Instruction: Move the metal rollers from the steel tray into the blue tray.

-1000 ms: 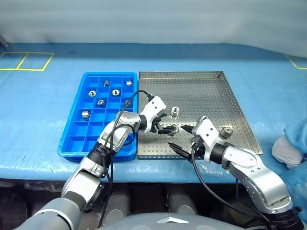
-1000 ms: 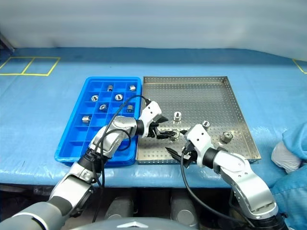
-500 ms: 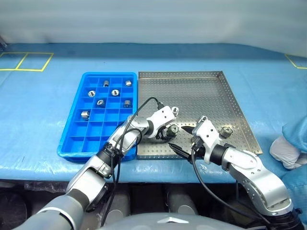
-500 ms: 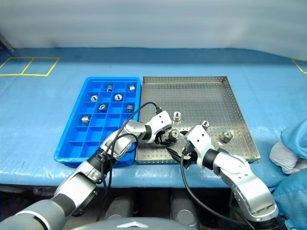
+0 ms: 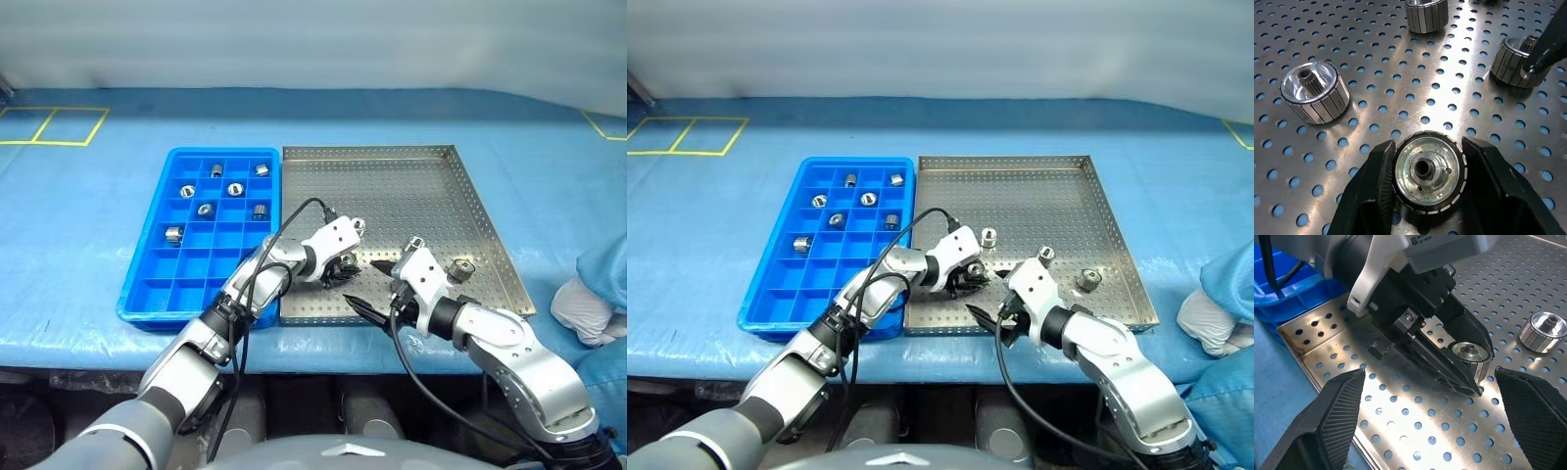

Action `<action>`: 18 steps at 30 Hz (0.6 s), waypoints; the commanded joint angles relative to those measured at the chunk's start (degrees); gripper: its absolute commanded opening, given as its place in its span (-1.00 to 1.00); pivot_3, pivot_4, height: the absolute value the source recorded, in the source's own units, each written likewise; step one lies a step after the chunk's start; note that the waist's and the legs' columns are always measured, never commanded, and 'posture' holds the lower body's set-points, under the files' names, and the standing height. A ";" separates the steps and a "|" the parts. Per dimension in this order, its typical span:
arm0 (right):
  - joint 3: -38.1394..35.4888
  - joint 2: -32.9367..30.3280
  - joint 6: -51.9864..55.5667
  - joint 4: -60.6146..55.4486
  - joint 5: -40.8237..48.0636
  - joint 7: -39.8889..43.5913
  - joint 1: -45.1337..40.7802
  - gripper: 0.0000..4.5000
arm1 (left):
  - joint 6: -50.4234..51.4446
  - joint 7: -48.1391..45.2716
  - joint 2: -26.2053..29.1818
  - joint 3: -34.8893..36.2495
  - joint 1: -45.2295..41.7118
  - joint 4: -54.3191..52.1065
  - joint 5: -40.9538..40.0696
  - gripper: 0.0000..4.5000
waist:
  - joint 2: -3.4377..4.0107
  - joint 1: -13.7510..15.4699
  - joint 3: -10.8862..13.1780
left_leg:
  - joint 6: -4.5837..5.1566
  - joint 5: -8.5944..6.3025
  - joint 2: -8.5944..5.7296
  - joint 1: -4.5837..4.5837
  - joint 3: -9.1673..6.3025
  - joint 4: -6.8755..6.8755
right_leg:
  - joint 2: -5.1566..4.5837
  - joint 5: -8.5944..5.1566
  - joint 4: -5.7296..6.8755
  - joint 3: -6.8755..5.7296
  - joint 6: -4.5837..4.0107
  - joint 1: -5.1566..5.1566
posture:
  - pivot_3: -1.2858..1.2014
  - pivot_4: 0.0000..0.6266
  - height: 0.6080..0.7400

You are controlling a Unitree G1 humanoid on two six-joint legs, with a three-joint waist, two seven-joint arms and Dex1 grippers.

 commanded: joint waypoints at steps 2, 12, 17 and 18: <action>-0.40 -0.14 0.78 -0.53 -0.44 -0.47 -0.99 1.00 | -1.26 0.03 -0.11 1.08 -0.22 -1.17 -0.08 -0.18 | 0.00 0.01 0.00 | 0.00 0.00 0.00 0.00 0.00 0.00 | 0.00 0.00 0.00 0.00 0.00 0.00 | -0.01 -0.52 1.00; -0.57 0.09 4.18 -0.05 -0.86 -1.88 -2.20 1.00 | 0.80 3.37 0.13 7.75 0.48 -10.55 -2.48 -0.18 | 0.00 0.15 0.00 | 0.00 0.00 0.01 -0.03 -0.01 -0.02 | 0.00 0.00 0.01 -0.01 0.00 -0.04 | 0.00 -0.52 1.00; 0.43 -0.74 3.68 -0.80 -1.19 -0.54 -3.67 1.00 | 11.35 9.08 1.44 15.35 5.09 -29.23 -5.14 -0.18 | 0.00 0.25 0.00 | 0.00 0.00 0.02 -0.03 -0.03 -0.04 | 0.00 0.01 0.00 -0.01 0.01 -0.03 | 0.05 -0.52 1.00; 0.75 -0.77 3.42 -0.40 -1.15 0.02 -4.29 1.00 | 14.66 10.55 2.19 16.99 6.79 -33.88 -5.35 -0.18 | 0.01 0.24 0.00 | 0.00 0.00 0.03 -0.03 -0.05 -0.04 | 0.01 0.01 0.01 -0.02 0.01 -0.04 | 0.07 -0.52 1.00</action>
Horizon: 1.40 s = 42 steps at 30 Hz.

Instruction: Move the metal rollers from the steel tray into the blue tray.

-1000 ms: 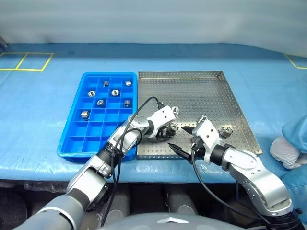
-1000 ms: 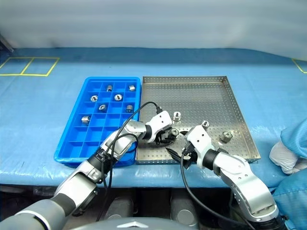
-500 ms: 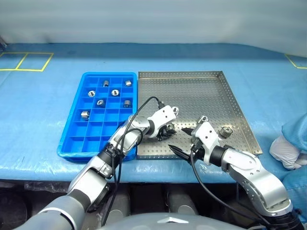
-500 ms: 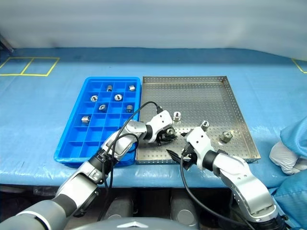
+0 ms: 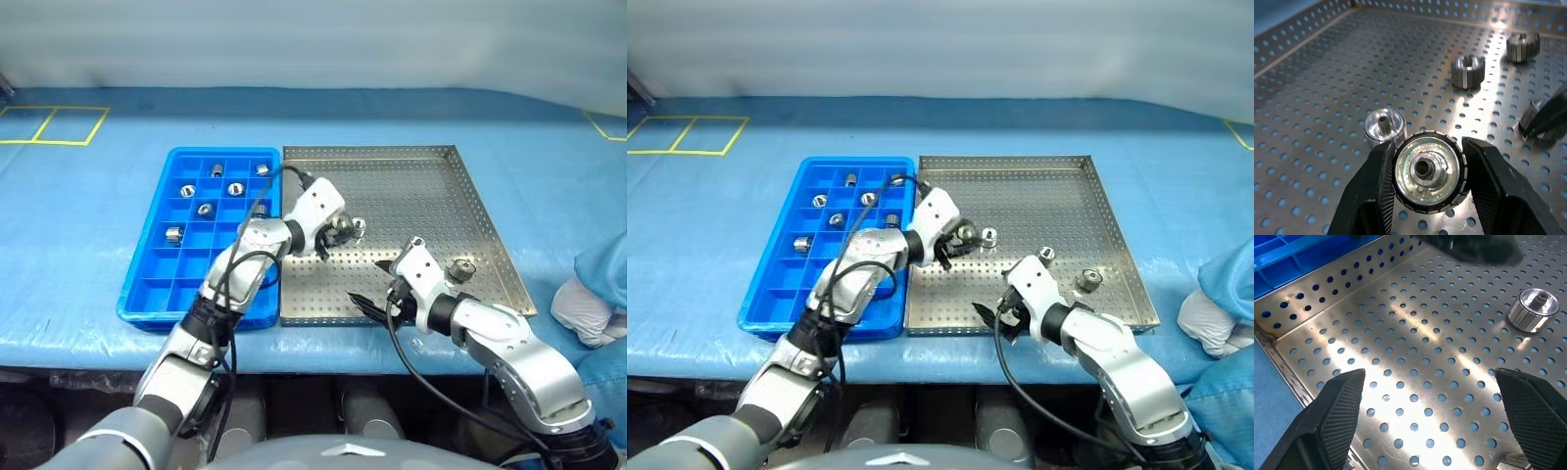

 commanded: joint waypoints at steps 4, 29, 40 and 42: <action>-0.14 0.92 -1.32 -0.84 3.32 4.26 -4.58 1.00 | 17.71 9.07 3.47 9.33 10.29 -27.31 -0.55 -0.18 | 0.00 0.62 0.00 | 0.00 0.00 0.06 0.09 -0.06 -0.01 | 0.05 -0.01 0.07 -0.04 -0.02 0.06 | 0.12 -0.52 1.00; 8.41 3.00 -7.01 12.01 1.27 14.43 -17.64 1.00 | 38.99 31.60 6.99 16.16 33.01 -47.10 7.50 -0.18 | -0.25 13.46 0.15 | -0.07 -0.03 0.02 0.02 -0.26 -0.05 | -0.06 -0.11 -0.08 -0.33 -0.20 0.08 | 0.37 -0.52 1.00; 7.33 2.41 -6.64 9.78 0.54 13.09 -15.81 1.00 | 30.01 30.84 3.75 16.95 30.08 -44.05 4.70 0.81 | -0.25 15.24 0.14 | -0.18 -0.10 0.06 -0.16 -0.17 -0.15 | -0.06 -0.15 -0.14 -0.32 -0.29 -0.17 | 0.31 -0.52 1.00; 7.06 2.37 -6.49 9.22 0.29 12.60 -15.31 1.00 | 24.40 28.81 2.44 16.46 29.07 -44.07 2.50 0.81 | -0.25 15.36 0.14 | -0.18 -0.10 0.07 -0.26 -0.19 -0.12 | -0.06 -0.14 -0.14 -0.35 -0.30 -0.24 | 0.30 -0.52 1.00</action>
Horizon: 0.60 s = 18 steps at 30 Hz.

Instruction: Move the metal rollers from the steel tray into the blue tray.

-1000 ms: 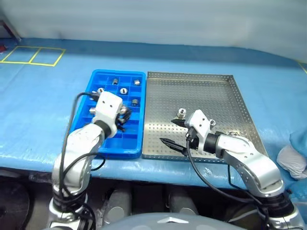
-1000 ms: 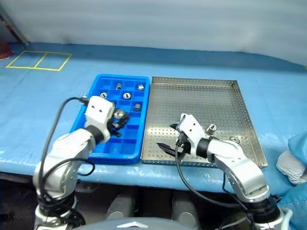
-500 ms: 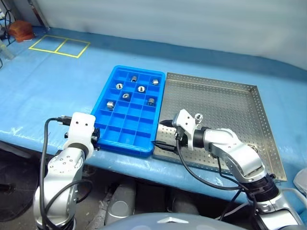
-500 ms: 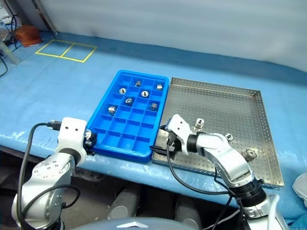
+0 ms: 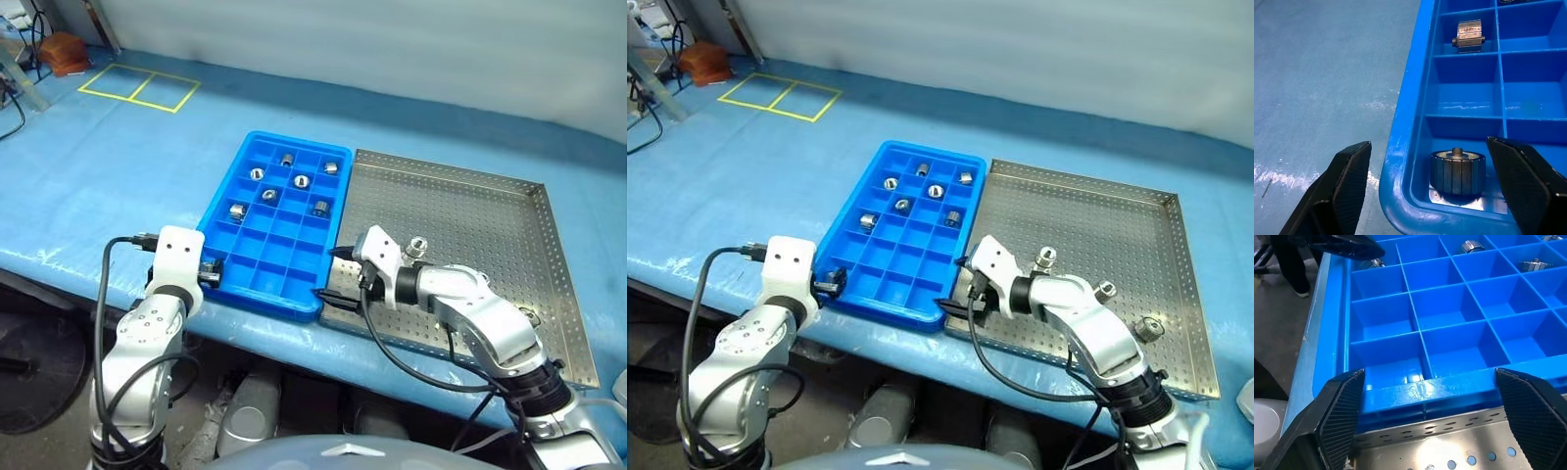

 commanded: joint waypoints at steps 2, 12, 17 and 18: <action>-2.16 -0.40 -0.50 -3.50 -0.05 -1.24 0.82 1.00 | -12.19 -5.22 -3.64 -0.44 -3.19 -0.84 -6.50 0.81 | 0.00 0.06 0.00 | 0.00 0.00 0.01 -0.09 -0.03 0.09 | 0.00 0.02 0.01 -0.04 -0.02 -0.03 | 0.28 -0.52 1.00; -5.59 -5.51 4.32 -10.36 -3.59 -7.02 6.49 1.00 | -33.48 -19.73 -3.62 -11.09 -20.05 23.59 -12.10 0.81 | 0.03 -1.97 -0.02 | 0.01 0.01 -0.05 -0.21 -0.01 0.25 | -0.01 0.04 -0.03 -0.08 0.00 -0.02 | 0.16 -0.52 1.00; -8.05 -7.05 6.73 -13.86 -5.37 -10.70 10.98 1.00 | -44.92 -25.04 -4.31 -16.40 -28.07 43.36 -9.59 0.81 | 0.03 -5.62 -0.02 | 0.04 0.00 -0.09 -0.28 -0.01 0.25 | -0.01 0.07 -0.09 -0.05 0.03 -0.03 | 0.07 -0.52 1.00; -8.54 -7.03 7.08 -14.72 -5.31 -11.18 11.81 1.00 | -46.36 -26.36 -4.32 -17.21 -29.11 45.92 -9.42 0.81 | 0.03 -6.41 -0.02 | 0.06 0.00 -0.09 -0.29 -0.02 0.25 | -0.01 0.07 -0.09 -0.05 0.03 -0.03 | 0.06 -0.52 1.00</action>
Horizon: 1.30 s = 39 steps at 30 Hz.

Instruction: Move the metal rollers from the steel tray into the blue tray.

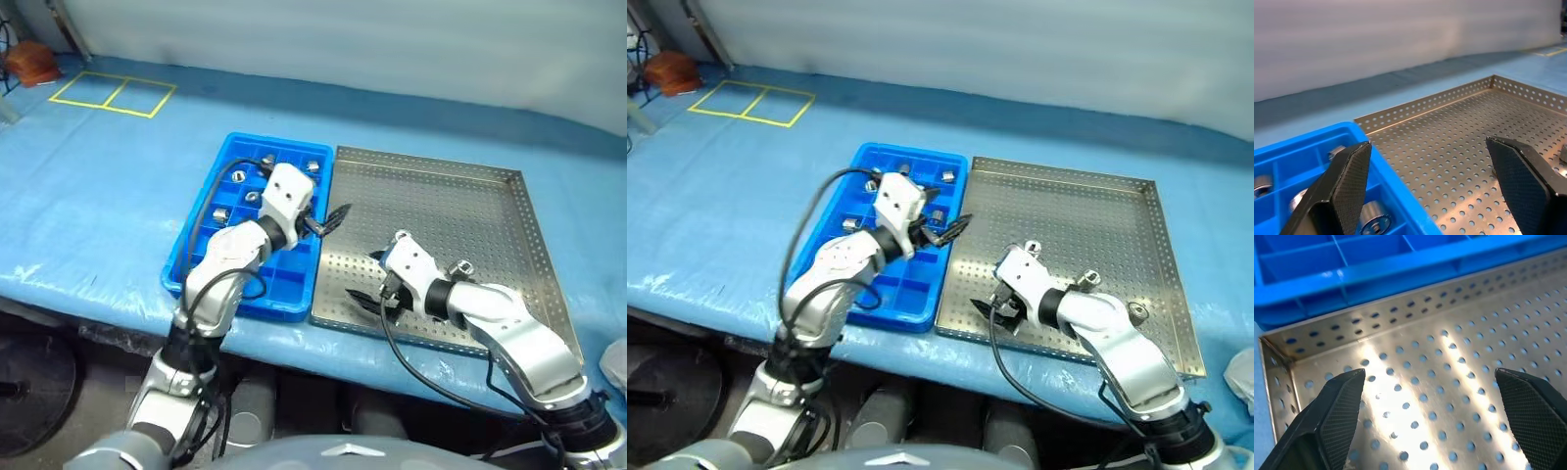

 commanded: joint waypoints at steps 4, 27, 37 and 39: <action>-4.20 -0.09 2.09 -7.12 -0.76 -3.73 5.01 1.00 | -10.54 -7.85 -1.83 -4.74 -7.16 17.12 1.11 0.81 | 0.01 -4.13 0.00 | 0.06 -0.04 -0.01 -0.02 -0.01 0.00 | 0.00 0.00 0.00 0.01 0.02 0.00 | 0.01 -0.52 1.00; -7.60 1.57 3.80 -13.51 -1.39 -9.14 13.13 1.00 | -21.20 -7.00 -7.75 -4.63 -19.11 47.02 8.73 0.81 | 0.05 -12.16 -0.03 | 0.11 0.00 -0.02 0.09 0.09 0.16 | 0.08 0.12 0.16 0.28 0.31 0.03 | -0.12 -0.52 1.00; -6.65 1.88 3.94 -12.26 -1.66 -8.95 11.24 1.00 | -20.84 -7.51 -7.57 -3.87 -18.56 45.86 9.42 0.81 | 0.06 -12.38 -0.03 | 0.11 0.00 -0.02 0.09 0.09 0.16 | 0.08 0.15 0.16 0.29 0.35 0.03 | -0.11 -0.52 1.00; -6.83 1.95 3.85 -12.04 -1.65 -8.96 11.18 1.00 | -20.81 -7.54 -7.55 -3.61 -18.58 45.67 9.31 0.81 | 0.06 -12.35 -0.04 | 0.12 0.00 -0.02 0.09 0.08 0.16 | 0.09 0.19 0.17 0.29 0.42 0.03 | -0.11 -0.52 1.00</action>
